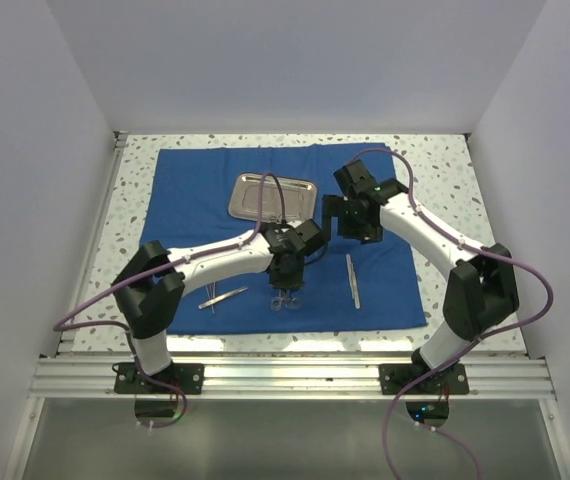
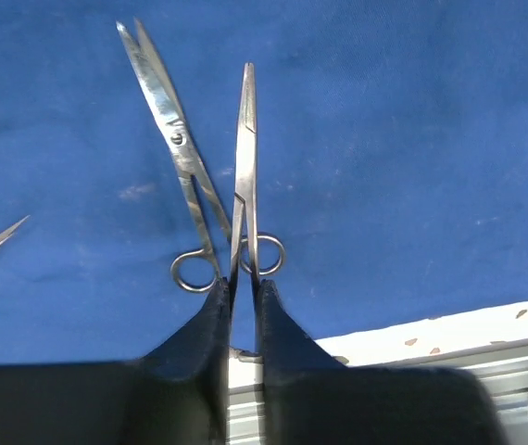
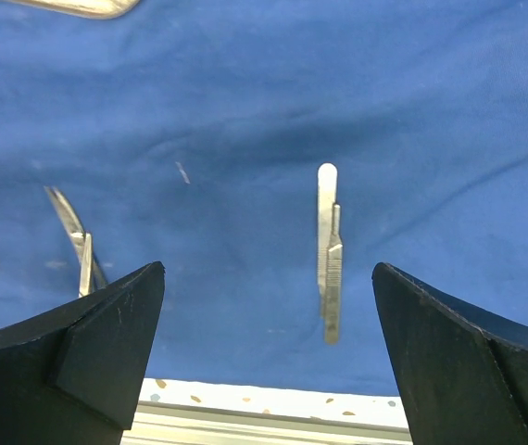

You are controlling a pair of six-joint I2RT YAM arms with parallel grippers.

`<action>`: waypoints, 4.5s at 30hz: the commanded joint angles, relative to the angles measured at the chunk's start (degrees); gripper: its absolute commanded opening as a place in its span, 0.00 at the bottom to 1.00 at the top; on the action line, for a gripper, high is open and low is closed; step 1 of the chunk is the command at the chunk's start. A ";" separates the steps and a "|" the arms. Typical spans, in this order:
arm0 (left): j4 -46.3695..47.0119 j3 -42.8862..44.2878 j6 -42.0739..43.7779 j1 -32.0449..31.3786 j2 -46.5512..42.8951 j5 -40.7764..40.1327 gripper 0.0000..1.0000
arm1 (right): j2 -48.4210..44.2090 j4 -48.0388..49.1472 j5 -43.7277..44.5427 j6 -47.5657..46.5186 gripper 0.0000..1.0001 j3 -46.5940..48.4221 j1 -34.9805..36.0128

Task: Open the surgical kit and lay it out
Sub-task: Place the medical item in the surgical kit, then adjust the medical item in the surgical kit, then pick up the medical item from the container.

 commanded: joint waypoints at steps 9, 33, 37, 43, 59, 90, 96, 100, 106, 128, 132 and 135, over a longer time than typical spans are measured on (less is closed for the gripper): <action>-2.46 4.26 -2.90 -0.85 1.13 -7.05 0.61 | -4.65 2.64 -1.51 -1.63 0.98 -2.63 -0.63; 8.43 -20.61 8.44 6.70 -10.83 -5.31 0.46 | -2.11 -2.81 -1.43 -3.13 0.98 3.78 -2.21; 10.27 -22.28 10.11 10.13 -10.30 -5.49 0.46 | -0.44 -3.60 -1.52 -3.13 0.98 5.89 -2.12; 12.21 -23.07 13.97 16.20 -9.51 -7.24 0.45 | 1.23 -4.66 -1.34 -3.39 0.98 8.26 -2.21; 7.11 -2.17 19.87 24.55 -3.64 -9.10 0.43 | 2.82 -6.59 0.77 -3.66 0.98 11.78 -2.21; 3.51 39.53 24.88 24.46 36.90 -3.29 0.36 | 0.00 -9.49 2.44 -3.31 0.98 8.00 -3.27; 5.71 27.58 25.14 24.20 30.93 -0.67 0.34 | 0.36 -8.97 1.82 -3.30 0.98 7.12 -3.70; 6.67 23.60 25.58 23.41 28.99 1.89 0.34 | -0.08 -8.53 1.39 -3.57 0.98 6.07 -3.79; 6.06 24.21 26.72 22.71 30.91 2.16 0.33 | -0.26 -8.35 0.95 -4.10 0.98 6.07 -4.14; -4.21 47.90 30.85 24.11 31.97 3.91 0.00 | -1.49 -7.21 -1.34 -3.31 0.98 6.16 -4.67; -6.95 54.18 30.42 24.11 31.28 3.83 0.00 | -2.45 -6.86 -1.43 -3.30 0.99 5.54 -4.76; -7.12 52.87 29.54 24.11 29.00 4.26 0.00 | -3.24 -6.68 -1.34 -3.30 0.98 4.84 -4.76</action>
